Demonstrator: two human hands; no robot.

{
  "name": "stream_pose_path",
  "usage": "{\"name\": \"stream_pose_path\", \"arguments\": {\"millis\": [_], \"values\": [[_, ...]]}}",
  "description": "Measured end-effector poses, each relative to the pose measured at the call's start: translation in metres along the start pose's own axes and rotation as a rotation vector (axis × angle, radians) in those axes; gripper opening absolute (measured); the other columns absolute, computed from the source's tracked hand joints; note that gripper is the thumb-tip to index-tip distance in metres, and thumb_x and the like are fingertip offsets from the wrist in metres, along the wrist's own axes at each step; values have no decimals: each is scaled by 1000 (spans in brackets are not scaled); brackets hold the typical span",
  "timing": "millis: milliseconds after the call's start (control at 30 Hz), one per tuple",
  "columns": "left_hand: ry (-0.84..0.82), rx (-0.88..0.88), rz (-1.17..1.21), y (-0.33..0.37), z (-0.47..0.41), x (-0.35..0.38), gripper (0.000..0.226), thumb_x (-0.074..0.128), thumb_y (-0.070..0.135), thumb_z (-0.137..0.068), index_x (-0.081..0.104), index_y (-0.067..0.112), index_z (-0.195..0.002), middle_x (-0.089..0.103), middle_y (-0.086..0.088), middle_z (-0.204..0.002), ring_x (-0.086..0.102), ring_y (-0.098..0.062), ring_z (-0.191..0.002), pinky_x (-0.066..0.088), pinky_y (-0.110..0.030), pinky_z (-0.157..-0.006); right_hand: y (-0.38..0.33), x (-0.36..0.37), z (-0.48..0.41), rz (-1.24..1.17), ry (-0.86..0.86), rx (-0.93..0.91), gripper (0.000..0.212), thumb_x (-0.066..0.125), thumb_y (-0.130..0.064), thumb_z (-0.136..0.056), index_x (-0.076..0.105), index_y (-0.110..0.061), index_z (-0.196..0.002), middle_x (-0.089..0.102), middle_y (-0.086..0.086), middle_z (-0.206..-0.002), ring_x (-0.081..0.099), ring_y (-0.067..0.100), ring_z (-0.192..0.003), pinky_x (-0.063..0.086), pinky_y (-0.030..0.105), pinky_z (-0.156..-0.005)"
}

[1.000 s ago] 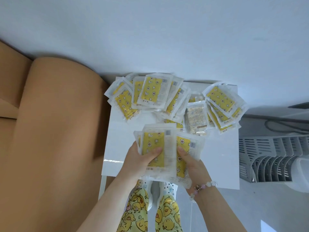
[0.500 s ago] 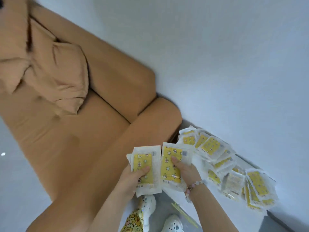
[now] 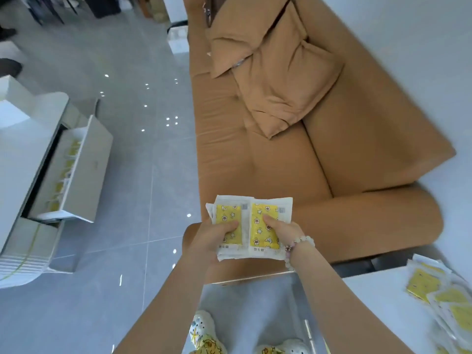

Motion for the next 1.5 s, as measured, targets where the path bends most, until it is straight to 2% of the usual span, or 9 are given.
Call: {"name": "stream_pose_path", "arguments": {"millis": [233,400,533,667,767,933,1000,1267,1500], "values": [[104,29,188,11,-4,-178,15,64,3,-86,65,11,-99,71,-9,-94,68,-24,-84,55,-34,-68,-30,170,3,159,-148,-1,62,71,-45,-78,57,-6,-125,65,10,-117,63,29,-106,48,40,-97],[165,1,289,6,1,-290,20,67,2,-83,65,8,-103,70,-13,-101,68,-28,-90,55,-40,-76,-51,289,11,316,-280,-56,64,72,-50,-75,60,-9,-122,66,6,-115,64,25,-102,51,37,-92],[283,10,392,5,6,-362,21,69,4,-82,65,6,-103,70,-14,-103,67,-30,-93,54,-43,-83,-62,363,24,392,-327,-53,33,66,-42,-85,62,-11,-96,61,-2,-80,56,12,-63,43,13,-40],[376,43,500,7,8,-406,13,67,5,-84,65,8,-97,70,-12,-94,67,-27,-83,55,-39,-73,-73,411,28,430,-348,-98,30,64,-39,-87,58,-14,-102,61,-1,-81,51,11,-57,26,9,-25],[392,31,536,7,7,-419,10,67,6,-84,65,9,-93,69,-11,-91,66,-27,-81,55,-37,-70,-75,429,23,474,-335,-115,37,65,-40,-86,60,-13,-110,62,2,-94,58,15,-66,32,16,-31],[400,2,582,21,-8,-429,9,66,4,-84,64,8,-92,68,-10,-88,65,-24,-77,53,-35,-64,-88,445,4,493,-312,-77,30,66,-37,-86,58,-11,-99,60,0,-79,58,15,-65,36,11,-31],[398,-13,583,34,-21,-432,10,66,4,-84,64,9,-92,68,-9,-87,65,-23,-76,53,-34,-62,-97,455,-11,510,-307,-48,39,67,-43,-83,61,-9,-101,65,1,-86,61,17,-67,52,18,-50],[440,-52,558,116,-100,-448,6,66,8,-86,63,10,-91,67,-8,-83,64,-22,-74,52,-34,-62,-169,496,-87,527,-330,-6,41,67,-44,-82,59,-11,-106,67,6,-100,67,25,-87,54,35,-85],[462,-57,712,185,-166,-474,5,62,13,-90,62,9,-93,66,-8,-86,63,-22,-76,51,-33,-62,-263,541,-152,610,-359,-26,35,70,-45,-79,62,-14,-91,70,6,-102,68,26,-95,53,42,-91]]}}
Point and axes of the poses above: each hand's wrist, its own z-axis away from the middle knuckle, its own x-axis out of the palm, y = z × x, the point moved 5 cm from there along -z, towards the middle knuckle
